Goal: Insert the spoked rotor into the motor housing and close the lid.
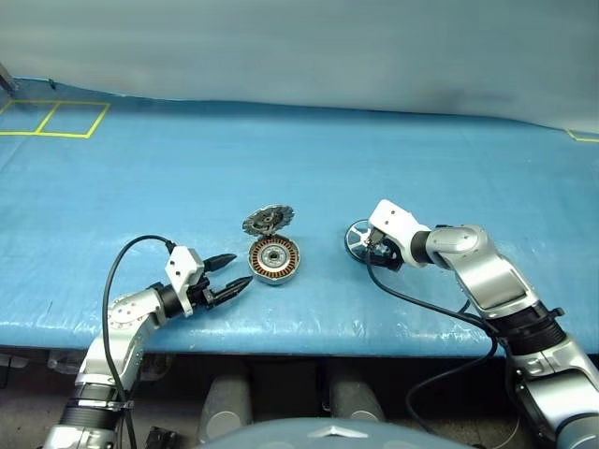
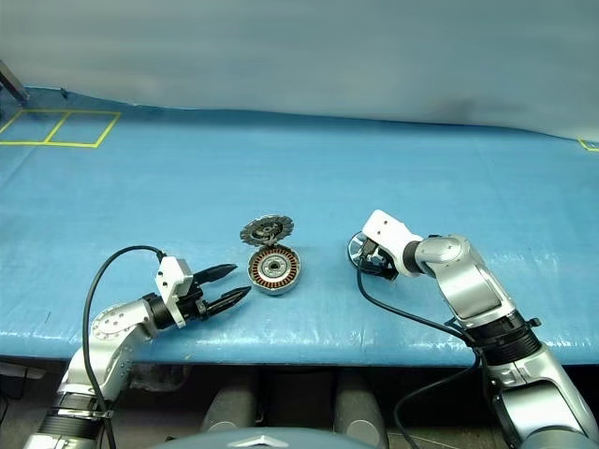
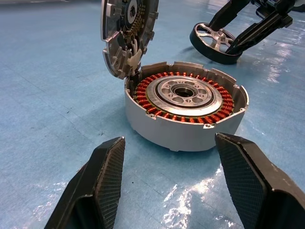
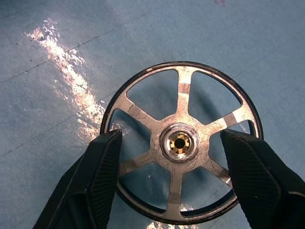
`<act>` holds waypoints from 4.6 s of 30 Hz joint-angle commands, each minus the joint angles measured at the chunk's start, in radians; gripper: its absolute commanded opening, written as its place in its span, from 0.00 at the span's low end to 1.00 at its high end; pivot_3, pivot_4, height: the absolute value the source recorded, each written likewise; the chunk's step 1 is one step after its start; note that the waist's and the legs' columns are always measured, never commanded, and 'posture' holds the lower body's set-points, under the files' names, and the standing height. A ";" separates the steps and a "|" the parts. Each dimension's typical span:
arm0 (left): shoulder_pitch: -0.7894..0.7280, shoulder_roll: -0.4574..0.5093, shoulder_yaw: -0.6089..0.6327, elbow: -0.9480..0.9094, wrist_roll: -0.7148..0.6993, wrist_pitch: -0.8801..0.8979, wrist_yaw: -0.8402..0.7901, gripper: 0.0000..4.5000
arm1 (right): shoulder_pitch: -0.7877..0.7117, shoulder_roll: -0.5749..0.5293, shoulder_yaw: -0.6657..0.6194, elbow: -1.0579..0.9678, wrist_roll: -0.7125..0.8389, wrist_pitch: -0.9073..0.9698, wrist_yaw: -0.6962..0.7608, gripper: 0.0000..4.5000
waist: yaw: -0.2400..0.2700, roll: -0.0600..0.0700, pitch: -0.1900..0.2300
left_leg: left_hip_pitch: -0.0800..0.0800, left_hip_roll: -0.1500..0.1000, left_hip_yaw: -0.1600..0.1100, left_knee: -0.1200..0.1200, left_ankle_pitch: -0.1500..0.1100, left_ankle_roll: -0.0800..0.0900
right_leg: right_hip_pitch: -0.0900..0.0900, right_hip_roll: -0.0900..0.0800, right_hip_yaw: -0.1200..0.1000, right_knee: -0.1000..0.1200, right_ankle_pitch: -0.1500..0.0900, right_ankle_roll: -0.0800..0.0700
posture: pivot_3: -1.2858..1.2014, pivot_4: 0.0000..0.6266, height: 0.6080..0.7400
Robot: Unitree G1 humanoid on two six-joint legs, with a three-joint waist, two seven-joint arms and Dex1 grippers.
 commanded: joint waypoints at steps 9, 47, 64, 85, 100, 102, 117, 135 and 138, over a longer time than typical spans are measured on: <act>0.008 0.003 0.016 -0.013 0.005 -0.019 0.005 0.73 | -0.005 0.006 -0.021 -0.016 -0.006 0.004 -0.023 0.37 | -0.001 -0.001 -0.001 | 0.001 0.000 0.000 0.001 0.000 0.000 | 0.001 0.000 0.000 0.000 0.000 0.000 | 0.52 0.24 1.00; -0.017 0.002 0.024 -0.030 -0.021 -0.045 -0.062 0.73 | -0.016 0.234 0.097 -0.281 0.174 -0.050 -0.034 0.35 | -0.001 0.000 -0.001 | 0.001 0.001 0.000 0.001 0.000 0.000 | 0.000 0.001 0.000 0.001 0.000 0.000 | 0.52 0.24 1.00; 0.004 -0.001 0.028 -0.056 -0.036 -0.048 -0.077 0.73 | -0.093 0.256 0.172 -0.149 0.113 -0.092 0.015 0.35 | -0.001 0.000 -0.001 | 0.001 0.001 0.000 0.000 0.000 0.000 | 0.000 0.001 0.000 0.001 0.000 0.000 | 0.52 0.24 1.00; -0.022 -0.016 0.019 -0.034 -0.021 -0.067 -0.092 0.73 | -0.136 0.239 0.180 -0.124 0.063 -0.090 0.051 0.35 | 0.000 0.000 -0.001 | 0.001 0.001 0.000 0.001 0.000 0.000 | 0.000 0.001 0.000 0.001 0.000 0.000 | 0.52 0.24 1.00; -0.020 -0.010 0.024 -0.033 -0.013 -0.065 -0.081 0.73 | -0.143 0.243 0.177 -0.117 0.043 -0.103 0.040 0.35 | -0.001 0.000 -0.001 | 0.001 0.001 0.000 0.001 0.000 0.000 | 0.000 0.001 0.000 0.001 0.000 0.000 | 0.52 0.24 1.00; -0.020 -0.011 0.024 -0.032 -0.012 -0.066 -0.081 0.73 | -0.141 0.242 0.175 -0.120 0.047 -0.098 0.048 0.35 | 0.000 0.000 -0.001 | 0.001 0.001 0.000 0.001 0.000 0.000 | 0.000 0.001 0.000 0.001 0.000 0.000 | 0.52 0.24 1.00; -0.023 -0.011 0.026 -0.026 -0.009 -0.071 -0.077 0.73 | -0.137 0.235 0.179 -0.127 0.044 -0.093 0.060 0.35 | 0.000 0.000 -0.001 | 0.001 0.001 0.000 0.001 0.000 0.000 | 0.000 0.001 0.000 0.001 0.000 0.000 | 0.52 0.24 1.00; -0.025 -0.010 0.024 -0.018 -0.006 -0.074 -0.075 0.73 | -0.124 0.238 0.163 -0.169 0.040 -0.093 0.037 0.69 | -0.001 0.000 -0.001 | 0.000 0.001 0.000 0.000 0.000 0.000 | 0.000 0.001 0.000 0.000 0.000 0.000 | 0.52 0.24 1.00; -0.028 -0.010 0.022 -0.016 -0.006 -0.076 -0.076 0.73 | -0.114 0.246 0.149 -0.179 0.047 -0.089 0.020 0.69 | -0.001 0.000 -0.001 | 0.000 0.001 0.000 0.000 0.000 0.000 | 0.000 0.001 0.000 0.000 0.000 0.000 | 0.52 0.24 1.00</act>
